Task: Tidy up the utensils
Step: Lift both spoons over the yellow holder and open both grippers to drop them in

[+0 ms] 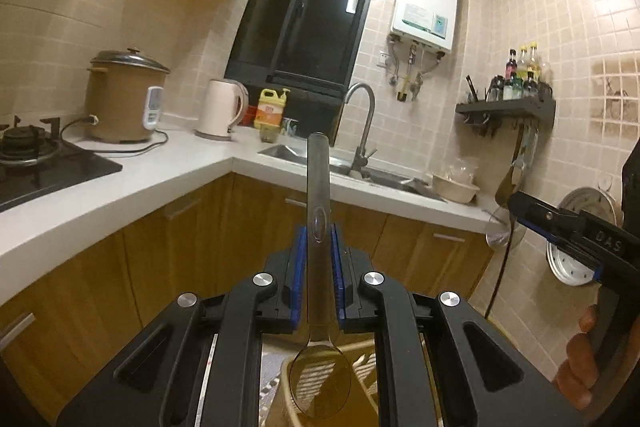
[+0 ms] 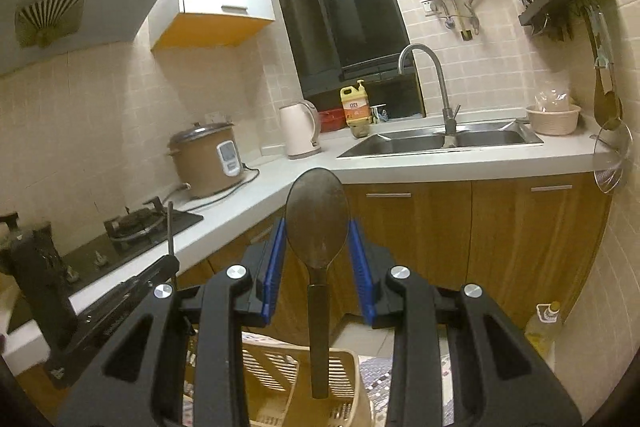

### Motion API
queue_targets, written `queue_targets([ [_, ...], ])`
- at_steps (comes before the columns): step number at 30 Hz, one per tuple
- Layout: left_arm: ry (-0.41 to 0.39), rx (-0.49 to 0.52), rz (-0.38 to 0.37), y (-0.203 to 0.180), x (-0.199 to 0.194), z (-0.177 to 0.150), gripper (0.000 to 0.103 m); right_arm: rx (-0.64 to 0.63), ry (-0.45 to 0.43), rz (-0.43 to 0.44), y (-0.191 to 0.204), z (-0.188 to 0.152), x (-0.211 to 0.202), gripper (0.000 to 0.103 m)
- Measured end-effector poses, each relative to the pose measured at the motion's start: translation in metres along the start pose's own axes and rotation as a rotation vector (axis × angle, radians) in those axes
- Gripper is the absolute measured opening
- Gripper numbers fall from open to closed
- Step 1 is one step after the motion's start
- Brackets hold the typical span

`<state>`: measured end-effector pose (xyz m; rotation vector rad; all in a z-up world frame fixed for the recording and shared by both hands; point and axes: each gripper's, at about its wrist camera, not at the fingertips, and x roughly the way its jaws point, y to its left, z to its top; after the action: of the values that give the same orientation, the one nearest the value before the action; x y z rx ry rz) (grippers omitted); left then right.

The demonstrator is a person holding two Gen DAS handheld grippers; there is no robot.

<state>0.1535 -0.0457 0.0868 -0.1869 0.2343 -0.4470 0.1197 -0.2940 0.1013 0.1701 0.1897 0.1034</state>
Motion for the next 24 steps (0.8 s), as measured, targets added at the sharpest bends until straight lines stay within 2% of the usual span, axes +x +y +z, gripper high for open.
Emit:
queue_targets([
  [3,0.005,0.019,0.008,0.001,-0.002,-0.009,0.010,-0.046,-0.003,-0.013,0.007,-0.010,0.000,0.029],
  [7,0.070,0.004,-0.006,0.007,-0.006,-0.018,0.011,-0.052,0.028,-0.001,0.013,-0.024,-0.011,0.031],
  [8,0.084,-0.008,-0.015,0.009,-0.010,-0.019,0.013,-0.036,0.047,0.020,0.011,-0.028,-0.016,0.035],
  [9,0.099,-0.017,-0.018,0.012,-0.015,-0.019,0.022,-0.026,0.052,0.028,0.010,-0.028,-0.021,0.051],
  [10,0.108,-0.023,-0.019,0.014,-0.020,-0.020,0.027,-0.015,0.048,0.029,0.009,-0.030,-0.030,0.061],
  [11,0.114,-0.037,-0.027,0.017,-0.028,-0.019,0.037,-0.015,0.048,0.035,0.008,-0.030,-0.037,0.065],
  [15,0.154,-0.056,-0.013,0.020,-0.062,-0.014,0.040,-0.034,0.114,0.017,0.011,-0.030,-0.063,0.065],
  [17,0.243,-0.075,0.054,0.024,-0.080,-0.015,0.046,-0.039,0.191,0.003,0.013,-0.032,-0.079,0.065],
  [18,0.284,-0.090,0.063,0.027,-0.085,-0.016,0.047,-0.044,0.231,0.010,0.015,-0.034,-0.083,0.064],
  [21,0.507,-0.170,0.075,0.040,-0.104,-0.038,0.047,-0.056,0.404,0.033,0.019,-0.048,-0.100,0.064],
  [23,0.654,-0.216,0.084,0.048,-0.112,-0.060,0.047,-0.076,0.558,0.008,0.021,-0.068,-0.104,0.064],
  [24,0.703,-0.240,0.073,0.051,-0.115,-0.071,0.047,-0.078,0.612,0.006,0.021,-0.076,-0.104,0.064],
])
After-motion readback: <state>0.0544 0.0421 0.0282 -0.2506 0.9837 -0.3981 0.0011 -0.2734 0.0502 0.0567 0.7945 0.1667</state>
